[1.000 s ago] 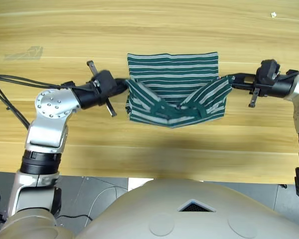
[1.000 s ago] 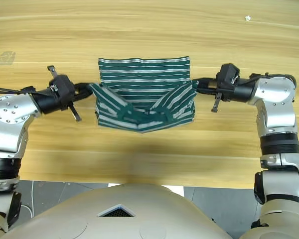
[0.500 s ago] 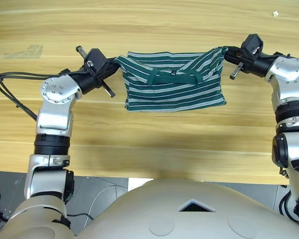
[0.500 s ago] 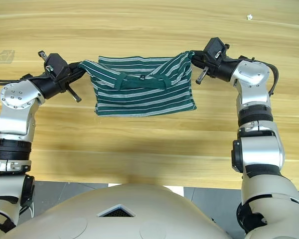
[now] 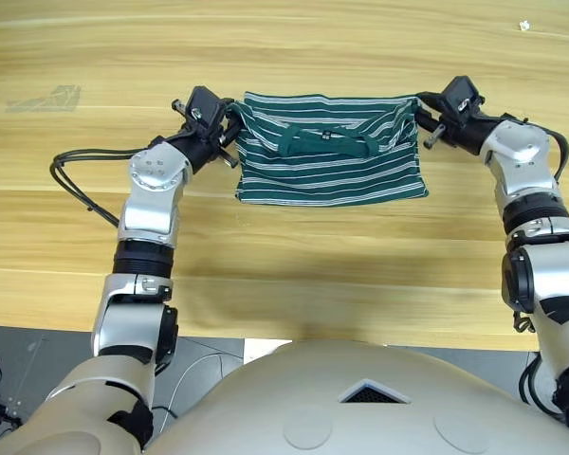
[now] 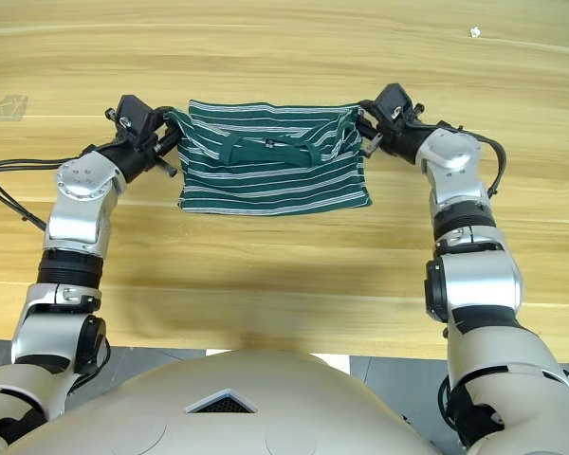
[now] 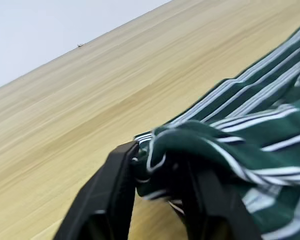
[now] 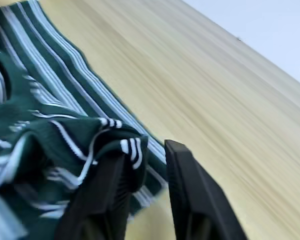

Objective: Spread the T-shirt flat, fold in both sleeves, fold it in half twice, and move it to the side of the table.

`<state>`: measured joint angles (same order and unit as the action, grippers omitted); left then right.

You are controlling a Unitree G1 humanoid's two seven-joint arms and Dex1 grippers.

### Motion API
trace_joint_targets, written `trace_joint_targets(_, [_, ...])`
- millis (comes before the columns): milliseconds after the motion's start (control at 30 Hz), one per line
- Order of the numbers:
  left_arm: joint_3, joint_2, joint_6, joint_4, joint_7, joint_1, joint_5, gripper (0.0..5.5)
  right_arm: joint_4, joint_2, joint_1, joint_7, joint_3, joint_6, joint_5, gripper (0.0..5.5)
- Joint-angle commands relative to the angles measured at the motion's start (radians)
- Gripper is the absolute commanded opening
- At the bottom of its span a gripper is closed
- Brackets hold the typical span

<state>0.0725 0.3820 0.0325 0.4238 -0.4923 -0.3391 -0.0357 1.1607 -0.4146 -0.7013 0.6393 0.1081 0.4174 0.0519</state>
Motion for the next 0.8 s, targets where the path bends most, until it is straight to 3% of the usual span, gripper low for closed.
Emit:
trace_joint_targets(33, [-0.037, -0.025, 0.026, 0.015, 0.05, -0.019, -0.007, 2.09, 0.056, 0.008, -0.068, -0.141, -0.014, -0.089, 0.038, 1.4])
trace_joint_targets(600, [-0.078, -0.09, 0.055, -0.152, 0.056, 0.156, -0.082, 4.59, 0.031, 0.028, 0.006, -0.183, 0.032, -0.03, 0.128, 1.4])
trace_joint_targets(800, [-0.143, -0.06, 0.073, -0.373, 0.09, 0.237, -0.103, 4.63, -0.076, -0.025, 0.04, -0.157, 0.064, 0.035, 0.17, 1.4])
